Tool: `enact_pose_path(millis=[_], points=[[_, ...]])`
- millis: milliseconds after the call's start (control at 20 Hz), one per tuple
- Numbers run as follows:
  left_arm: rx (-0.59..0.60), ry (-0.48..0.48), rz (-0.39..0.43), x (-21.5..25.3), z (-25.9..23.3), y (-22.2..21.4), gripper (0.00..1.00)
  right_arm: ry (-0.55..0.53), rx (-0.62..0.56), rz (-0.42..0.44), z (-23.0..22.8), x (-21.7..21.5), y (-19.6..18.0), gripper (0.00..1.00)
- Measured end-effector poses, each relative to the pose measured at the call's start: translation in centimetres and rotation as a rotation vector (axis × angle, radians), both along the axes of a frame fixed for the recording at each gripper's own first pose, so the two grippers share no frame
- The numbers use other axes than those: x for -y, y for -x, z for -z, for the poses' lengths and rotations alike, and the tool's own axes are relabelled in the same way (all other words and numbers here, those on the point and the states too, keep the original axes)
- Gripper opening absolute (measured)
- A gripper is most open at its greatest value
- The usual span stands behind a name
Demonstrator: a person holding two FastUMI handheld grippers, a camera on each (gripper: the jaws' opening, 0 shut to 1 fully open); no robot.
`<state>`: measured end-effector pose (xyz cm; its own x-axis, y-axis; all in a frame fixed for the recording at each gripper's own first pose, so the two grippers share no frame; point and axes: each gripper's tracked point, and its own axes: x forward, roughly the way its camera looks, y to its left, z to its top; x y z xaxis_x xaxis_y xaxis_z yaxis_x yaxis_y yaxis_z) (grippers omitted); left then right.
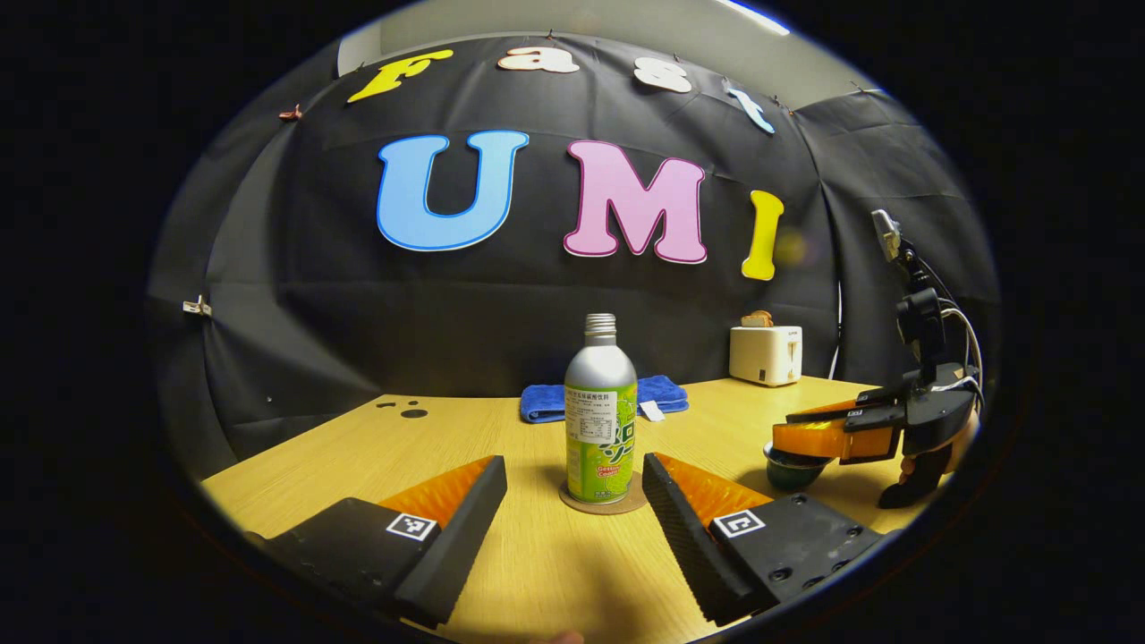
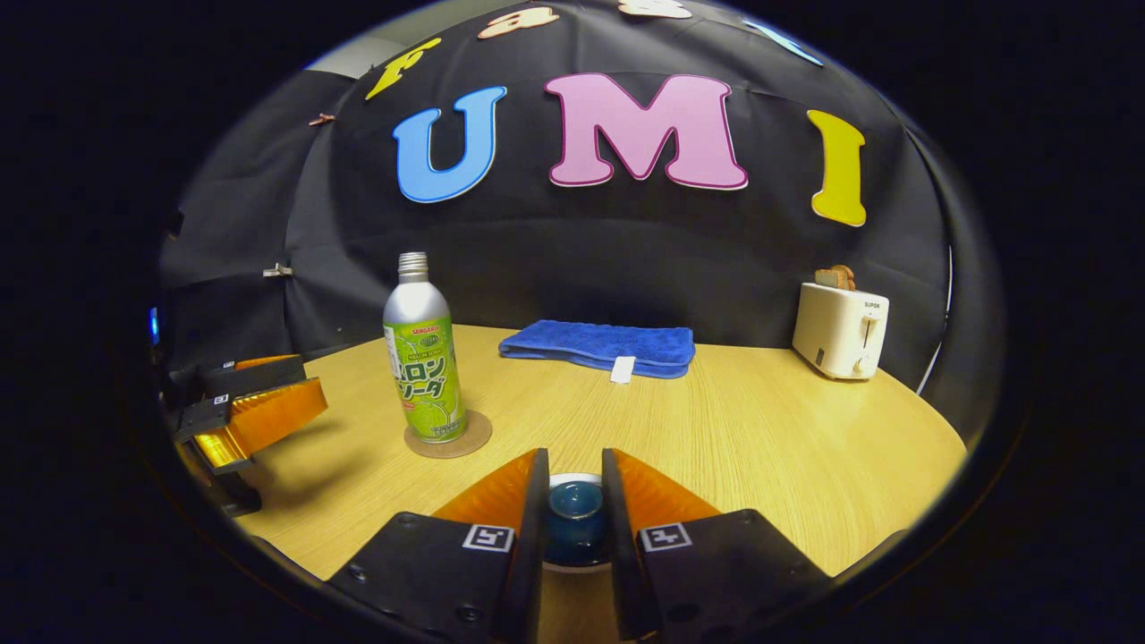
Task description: Open the teacup lid with one hand, grasp the water bottle and pour water into the teacup with the other hand; after pouring, place the water bottle on the coaster and then close the teacup lid.
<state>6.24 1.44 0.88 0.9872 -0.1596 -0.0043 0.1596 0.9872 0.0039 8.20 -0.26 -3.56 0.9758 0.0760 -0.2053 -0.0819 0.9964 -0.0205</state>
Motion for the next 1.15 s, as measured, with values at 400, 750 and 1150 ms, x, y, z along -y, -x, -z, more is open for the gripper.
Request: enact_pose_path(millis=[400,750,1150], points=[[-0.005,0.002,-0.092,-0.4,0.0,0.6,0.97,-0.025,0.219,0.082,-3.5,1.5,2.5,0.98],[-0.003,0.002,-0.106,3.3,0.0,1.4,0.97,-0.011,0.218,0.193,-3.4,3.3,5.0,0.98],[-0.003,0.001,-0.164,3.0,0.0,1.3,0.97,-0.018,0.213,0.135,-3.3,2.6,5.0,0.98]])
